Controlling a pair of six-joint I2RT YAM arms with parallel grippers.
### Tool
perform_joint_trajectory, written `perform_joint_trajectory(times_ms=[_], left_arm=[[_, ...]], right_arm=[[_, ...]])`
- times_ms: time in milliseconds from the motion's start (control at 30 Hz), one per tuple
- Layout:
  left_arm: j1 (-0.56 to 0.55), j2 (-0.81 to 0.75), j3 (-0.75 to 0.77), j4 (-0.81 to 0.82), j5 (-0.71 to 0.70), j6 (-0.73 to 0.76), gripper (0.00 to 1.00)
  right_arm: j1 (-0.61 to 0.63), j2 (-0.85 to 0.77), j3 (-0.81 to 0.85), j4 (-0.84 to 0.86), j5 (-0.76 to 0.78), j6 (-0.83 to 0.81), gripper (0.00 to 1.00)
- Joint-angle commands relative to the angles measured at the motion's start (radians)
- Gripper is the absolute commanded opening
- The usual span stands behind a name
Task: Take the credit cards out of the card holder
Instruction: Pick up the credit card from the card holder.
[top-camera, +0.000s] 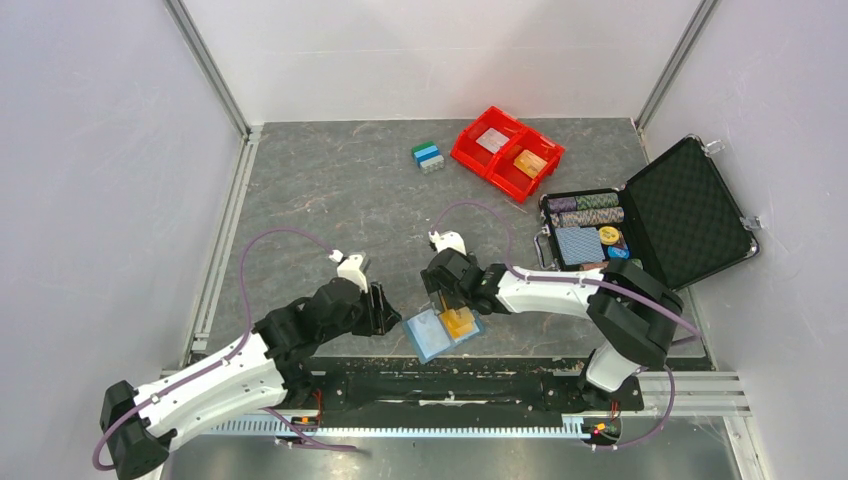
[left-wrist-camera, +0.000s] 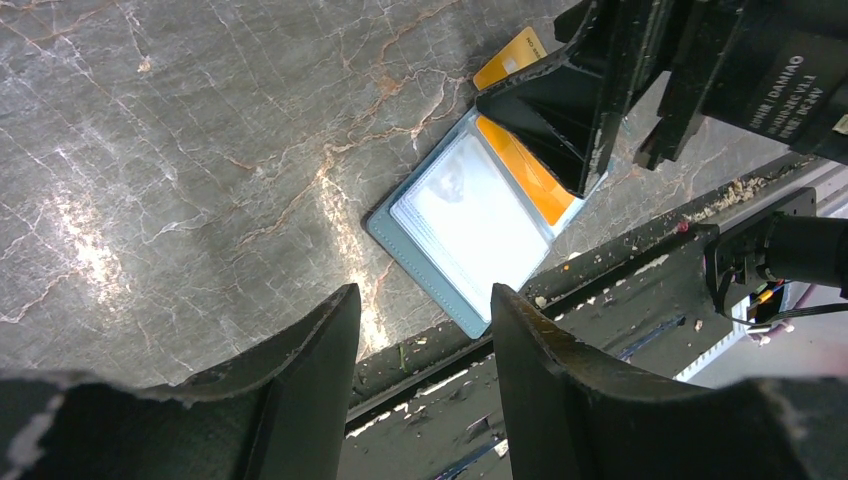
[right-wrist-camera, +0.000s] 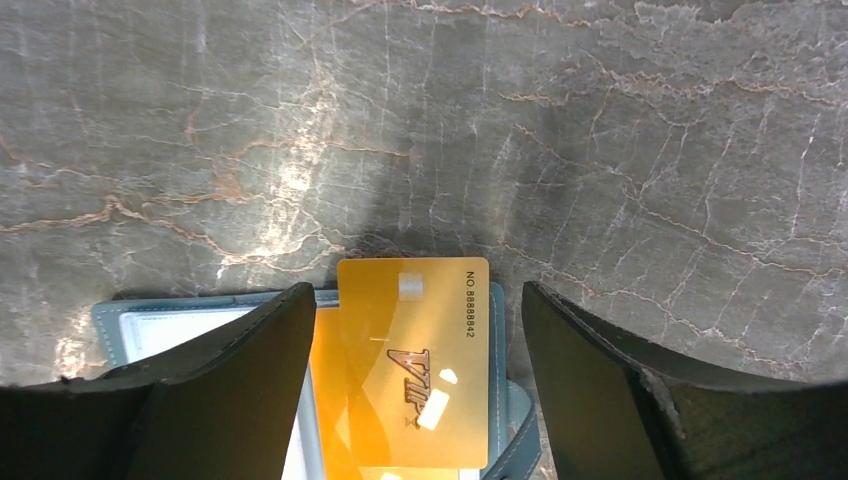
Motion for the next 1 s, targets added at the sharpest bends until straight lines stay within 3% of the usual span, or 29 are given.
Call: perform_joint_trajectory(times_ms=[0, 267, 633, 967], left_arm=[[0.002, -0.018, -0.014, 0.027, -0.016, -0.027, 0.58], [0.002, -0.038, -0.017, 0.016, -0.025, -0.027, 0.58], [0.002, -0.042, -0.007, -0.004, -0.027, -0.042, 0.58], [0.005, 0.074, 0.056, -0.017, 0.012, -0.08, 0.59]], right_arm=[[0.01, 0.029, 0.031, -0.003, 0.048, 0.01, 0.79], [0.012, 0.073, 0.03, -0.005, 0.047, 0.014, 0.78], [0.013, 0.063, 0.034, -0.003, 0.079, -0.025, 0.61], [0.011, 0.0, -0.003, 0.055, 0.059, -0.124, 0.53]])
